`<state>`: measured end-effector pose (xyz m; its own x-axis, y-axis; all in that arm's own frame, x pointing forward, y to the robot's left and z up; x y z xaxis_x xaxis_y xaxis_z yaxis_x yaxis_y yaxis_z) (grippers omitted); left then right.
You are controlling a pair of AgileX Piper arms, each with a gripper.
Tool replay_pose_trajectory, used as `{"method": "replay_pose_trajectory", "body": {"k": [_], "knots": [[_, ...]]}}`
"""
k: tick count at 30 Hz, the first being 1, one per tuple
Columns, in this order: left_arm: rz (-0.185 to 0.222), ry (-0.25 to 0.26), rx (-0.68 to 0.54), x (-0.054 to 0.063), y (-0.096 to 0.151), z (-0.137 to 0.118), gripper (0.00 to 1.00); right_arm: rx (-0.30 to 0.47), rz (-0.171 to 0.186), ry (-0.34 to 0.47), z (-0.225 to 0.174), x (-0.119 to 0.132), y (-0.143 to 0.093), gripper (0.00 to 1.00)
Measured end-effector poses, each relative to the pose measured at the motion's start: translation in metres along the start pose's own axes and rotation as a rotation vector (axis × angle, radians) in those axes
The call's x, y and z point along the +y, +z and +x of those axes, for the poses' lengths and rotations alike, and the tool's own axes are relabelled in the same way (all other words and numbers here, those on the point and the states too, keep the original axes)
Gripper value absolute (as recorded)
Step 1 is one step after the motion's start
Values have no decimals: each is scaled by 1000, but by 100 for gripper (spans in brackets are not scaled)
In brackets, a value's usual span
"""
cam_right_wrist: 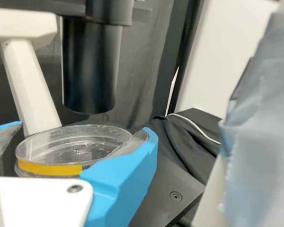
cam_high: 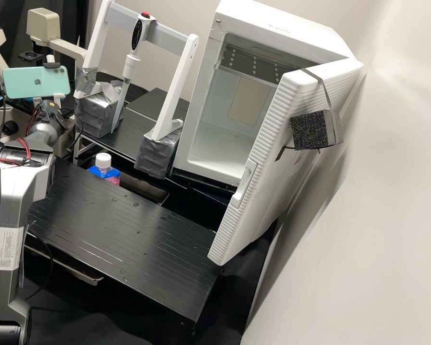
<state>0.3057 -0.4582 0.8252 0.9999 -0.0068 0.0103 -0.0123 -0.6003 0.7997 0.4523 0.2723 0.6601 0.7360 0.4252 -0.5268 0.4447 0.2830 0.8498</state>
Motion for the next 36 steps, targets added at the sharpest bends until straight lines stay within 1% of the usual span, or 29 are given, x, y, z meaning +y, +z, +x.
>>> {"method": "replay_pose_trajectory", "body": {"k": [9,14,25,31,36], "knots": [[0,0,0,0,0,0,100,-40,-4,-1,4,1,1,0],[0,0,0,0,0,0,100,-39,-9,12,5,6,-4,0],[0,0,0,0,0,0,100,-32,-9,-1,8,-1,-7,0],[0,0,0,0,0,0,100,-51,-7,-17,10,-7,-4,0],[0,0,0,0,0,0,100,-72,-9,-14,11,-4,-4,0]]}}
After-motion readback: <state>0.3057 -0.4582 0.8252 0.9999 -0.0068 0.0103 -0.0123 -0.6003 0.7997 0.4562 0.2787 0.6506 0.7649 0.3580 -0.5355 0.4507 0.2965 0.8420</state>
